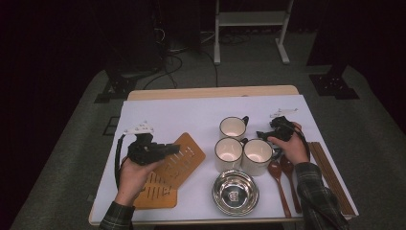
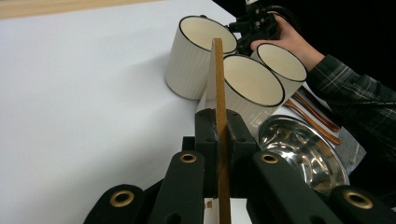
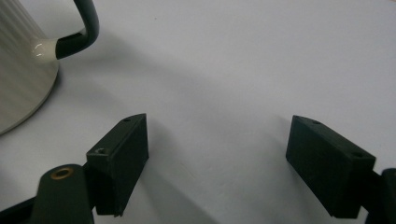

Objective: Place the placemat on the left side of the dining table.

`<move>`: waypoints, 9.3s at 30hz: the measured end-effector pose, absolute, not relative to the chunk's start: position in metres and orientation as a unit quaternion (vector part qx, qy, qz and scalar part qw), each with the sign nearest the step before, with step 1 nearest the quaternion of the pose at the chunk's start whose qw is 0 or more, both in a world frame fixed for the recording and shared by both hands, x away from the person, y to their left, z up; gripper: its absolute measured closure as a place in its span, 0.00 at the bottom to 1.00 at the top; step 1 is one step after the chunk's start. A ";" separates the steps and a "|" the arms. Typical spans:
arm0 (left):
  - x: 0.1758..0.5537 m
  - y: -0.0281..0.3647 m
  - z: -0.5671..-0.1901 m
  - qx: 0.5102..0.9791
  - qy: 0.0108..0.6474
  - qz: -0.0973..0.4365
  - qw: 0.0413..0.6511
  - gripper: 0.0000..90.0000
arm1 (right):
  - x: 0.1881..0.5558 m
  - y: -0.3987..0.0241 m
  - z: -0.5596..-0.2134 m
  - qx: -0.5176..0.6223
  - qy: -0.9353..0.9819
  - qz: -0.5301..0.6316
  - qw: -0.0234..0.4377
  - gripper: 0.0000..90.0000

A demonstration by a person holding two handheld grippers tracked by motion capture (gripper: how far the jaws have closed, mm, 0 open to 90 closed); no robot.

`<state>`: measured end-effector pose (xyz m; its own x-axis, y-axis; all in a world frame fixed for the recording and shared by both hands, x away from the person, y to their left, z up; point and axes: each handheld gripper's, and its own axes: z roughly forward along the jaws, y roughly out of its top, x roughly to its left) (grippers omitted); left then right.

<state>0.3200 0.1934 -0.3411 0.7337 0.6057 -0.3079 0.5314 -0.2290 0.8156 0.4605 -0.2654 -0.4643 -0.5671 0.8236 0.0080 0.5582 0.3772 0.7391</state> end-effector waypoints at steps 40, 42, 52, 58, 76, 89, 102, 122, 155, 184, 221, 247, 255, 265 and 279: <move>0.371 0.207 -0.331 0.785 0.352 0.046 0.507 0.96 | 0.460 -0.265 -0.464 0.427 0.809 0.359 0.186 0.21; 0.374 0.208 -0.331 0.784 0.352 0.047 0.509 0.96 | 0.460 -0.265 -0.464 0.426 0.809 0.359 0.187 0.21; 0.384 0.217 -0.333 0.780 0.356 0.056 0.511 0.96 | 0.460 -0.265 -0.464 0.427 0.809 0.359 0.187 0.21; 0.391 0.221 -0.335 0.776 0.363 0.064 0.512 0.96 | 0.460 -0.265 -0.464 0.427 0.808 0.360 0.186 0.21; 0.411 0.238 -0.345 0.765 0.383 0.074 0.513 0.96 | 0.461 -0.266 -0.464 0.427 0.809 0.360 0.184 0.21; 0.427 0.247 -0.352 0.757 0.396 0.078 0.513 0.96 | 0.461 -0.266 -0.465 0.427 0.809 0.360 0.184 0.21; 0.430 0.260 -0.360 0.751 0.415 0.089 0.505 0.96 | 0.460 -0.265 -0.464 0.427 0.809 0.359 0.186 0.21; 0.430 0.277 -0.364 0.739 0.438 0.108 0.500 0.95 | 0.460 -0.265 -0.464 0.427 0.809 0.360 0.186 0.21; 0.429 0.300 -0.369 0.725 0.512 0.151 0.435 0.86 | 0.460 -0.265 -0.464 0.427 0.809 0.359 0.186 0.21; 0.432 0.304 -0.374 0.741 0.538 0.182 0.359 0.73 | 0.460 -0.265 -0.465 0.427 0.809 0.359 0.187 0.21; 0.436 0.310 -0.385 0.746 0.567 0.172 0.305 0.59 | 0.460 -0.265 -0.464 0.427 0.809 0.359 0.186 0.21; 0.439 0.319 -0.395 0.735 0.589 0.151 0.301 0.55 | 0.460 -0.265 -0.465 0.427 0.809 0.359 0.186 0.21; 0.440 0.323 -0.399 0.731 0.594 0.143 0.302 0.54 | 0.460 -0.265 -0.464 0.427 0.809 0.359 0.187 0.21; 0.441 0.326 -0.404 0.727 0.603 0.137 0.299 0.52 | 0.460 -0.265 -0.464 0.427 0.809 0.359 0.186 0.21; 0.444 0.333 -0.412 0.723 0.614 0.120 0.294 0.49 | 0.460 -0.265 -0.465 0.427 0.809 0.359 0.186 0.21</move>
<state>0.4442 0.3327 -0.4122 0.2176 0.9579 -0.1875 0.8170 -0.0737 0.5719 0.4601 -0.2651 -0.4645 -0.5658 0.8245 0.0055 0.5568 0.3771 0.7402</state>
